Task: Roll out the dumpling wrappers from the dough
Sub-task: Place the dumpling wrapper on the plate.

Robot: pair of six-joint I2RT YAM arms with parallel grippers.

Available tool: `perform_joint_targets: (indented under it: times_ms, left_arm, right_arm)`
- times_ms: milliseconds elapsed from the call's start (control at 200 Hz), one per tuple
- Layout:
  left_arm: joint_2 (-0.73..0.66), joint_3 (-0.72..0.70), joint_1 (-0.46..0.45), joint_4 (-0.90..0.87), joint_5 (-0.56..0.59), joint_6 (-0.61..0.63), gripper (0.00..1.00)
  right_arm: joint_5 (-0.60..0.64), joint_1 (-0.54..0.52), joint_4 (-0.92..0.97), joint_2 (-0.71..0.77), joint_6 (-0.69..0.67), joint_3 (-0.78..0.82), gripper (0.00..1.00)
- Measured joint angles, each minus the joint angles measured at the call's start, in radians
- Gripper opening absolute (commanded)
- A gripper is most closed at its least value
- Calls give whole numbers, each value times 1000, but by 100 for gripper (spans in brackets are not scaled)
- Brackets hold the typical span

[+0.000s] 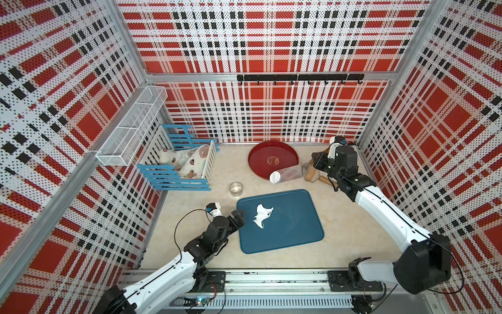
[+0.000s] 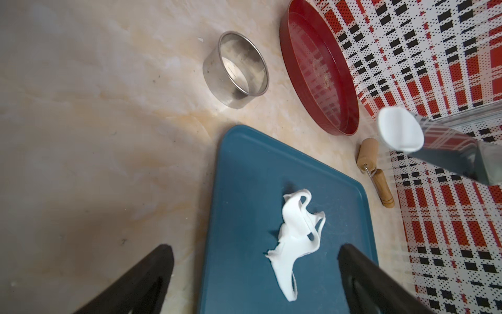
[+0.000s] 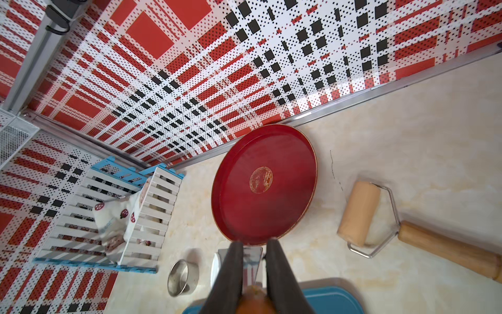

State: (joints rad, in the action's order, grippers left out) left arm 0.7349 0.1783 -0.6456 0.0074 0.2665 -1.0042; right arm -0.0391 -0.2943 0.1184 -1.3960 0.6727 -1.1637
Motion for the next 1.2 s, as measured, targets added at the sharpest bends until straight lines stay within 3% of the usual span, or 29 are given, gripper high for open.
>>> perform_joint_targets:
  times_ms: [431,631,1197]
  left_arm:
    - [50,0,13,42,-27,48,99]
    - [30,0,18,45,-27,48,99]
    - [1,-23,24,48,-27,39,99]
  right_arm:
    - [19,15,-40,-483,47,-444,0]
    - [13,16,2,-637,54,-624,0]
    - [14,51,78,-741,28,-670,0]
